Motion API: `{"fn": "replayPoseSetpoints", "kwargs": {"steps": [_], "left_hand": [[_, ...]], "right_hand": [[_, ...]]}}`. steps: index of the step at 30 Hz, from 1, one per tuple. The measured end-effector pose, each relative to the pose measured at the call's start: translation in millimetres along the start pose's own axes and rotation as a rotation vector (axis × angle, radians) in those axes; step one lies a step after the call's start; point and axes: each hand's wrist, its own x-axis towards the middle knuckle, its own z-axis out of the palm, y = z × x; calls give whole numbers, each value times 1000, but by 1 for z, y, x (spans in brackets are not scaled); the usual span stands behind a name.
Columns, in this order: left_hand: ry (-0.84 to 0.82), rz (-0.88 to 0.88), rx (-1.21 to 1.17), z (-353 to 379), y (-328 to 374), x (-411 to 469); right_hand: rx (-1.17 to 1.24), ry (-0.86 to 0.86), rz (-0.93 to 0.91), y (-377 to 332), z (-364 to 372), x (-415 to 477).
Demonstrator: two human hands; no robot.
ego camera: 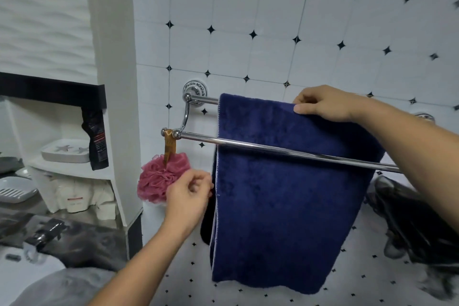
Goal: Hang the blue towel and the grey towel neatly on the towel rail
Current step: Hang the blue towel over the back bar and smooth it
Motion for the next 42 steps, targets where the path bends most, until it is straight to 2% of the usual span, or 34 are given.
{"fn": "replayPoseSetpoints", "kwargs": {"steps": [2,4,6,8,11,15,21,26,37,40,42], "left_hand": [[108,147,-44,0,50,22],[163,252,16,4,88,52],[137,235,244,9,108,83],[77,113,394,16,113,112],[-87,-96,185,29,115,130],[-179,-271,-99,36,118,129],[-326,-317,-191,34,122,126],[-301,-377,-335,34,135,129],[-32,-326,-296,44,134,136],[-82,-326,-250,46,132,135],[-192,-355,-185,46,130,134]], "right_hand": [[21,54,-20,10,-3,-9],[23,100,-4,23,-10,-18],[16,135,34,38,-17,-28],[7,165,61,52,-23,-38],[-39,197,72,63,-25,-45],[-178,205,40,61,-23,-38],[-237,144,54,62,-28,-32],[-240,119,74,63,-33,-33],[-81,159,114,85,-44,-42],[5,155,131,103,-52,-53],[104,129,141,110,-55,-64]]}}
